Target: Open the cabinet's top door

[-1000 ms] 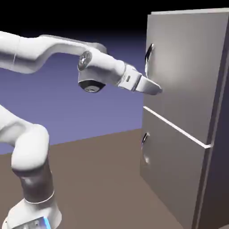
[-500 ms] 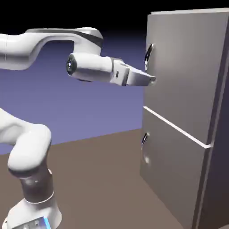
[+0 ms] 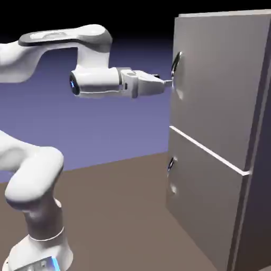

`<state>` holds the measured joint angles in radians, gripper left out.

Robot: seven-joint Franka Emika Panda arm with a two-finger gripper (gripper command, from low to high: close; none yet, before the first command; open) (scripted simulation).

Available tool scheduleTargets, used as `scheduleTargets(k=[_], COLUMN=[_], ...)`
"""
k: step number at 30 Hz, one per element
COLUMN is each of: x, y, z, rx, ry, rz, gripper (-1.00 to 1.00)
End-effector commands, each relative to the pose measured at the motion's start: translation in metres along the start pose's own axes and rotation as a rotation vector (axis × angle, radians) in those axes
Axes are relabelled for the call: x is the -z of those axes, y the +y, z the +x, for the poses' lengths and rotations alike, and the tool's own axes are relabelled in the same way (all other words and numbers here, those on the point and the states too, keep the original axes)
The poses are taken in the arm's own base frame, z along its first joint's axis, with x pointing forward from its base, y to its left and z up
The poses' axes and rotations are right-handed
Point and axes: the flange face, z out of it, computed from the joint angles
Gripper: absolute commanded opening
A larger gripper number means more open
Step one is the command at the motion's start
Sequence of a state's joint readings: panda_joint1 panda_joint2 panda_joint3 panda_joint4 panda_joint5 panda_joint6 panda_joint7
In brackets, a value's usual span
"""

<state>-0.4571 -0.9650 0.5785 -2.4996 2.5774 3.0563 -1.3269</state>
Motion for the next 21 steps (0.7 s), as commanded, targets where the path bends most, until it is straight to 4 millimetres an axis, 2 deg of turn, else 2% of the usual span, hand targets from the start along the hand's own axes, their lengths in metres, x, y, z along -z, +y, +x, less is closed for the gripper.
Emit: scheduleTargets(k=[1,6,7,8,21], x=[0.0,-0.05,-0.05,-0.05,0.019], y=[0.0,0.0,0.0,0.0,0.028], z=[0.0,0.0,0.0,0.0,0.028], rx=[0.0,0.0,0.0,0.0,0.0], ry=[0.0,0.0,0.0,0.0,-0.156], rz=[0.0,0.0,0.0,0.0,0.156], gripper=[0.0,0.0,-1.0,-1.0,-1.0])
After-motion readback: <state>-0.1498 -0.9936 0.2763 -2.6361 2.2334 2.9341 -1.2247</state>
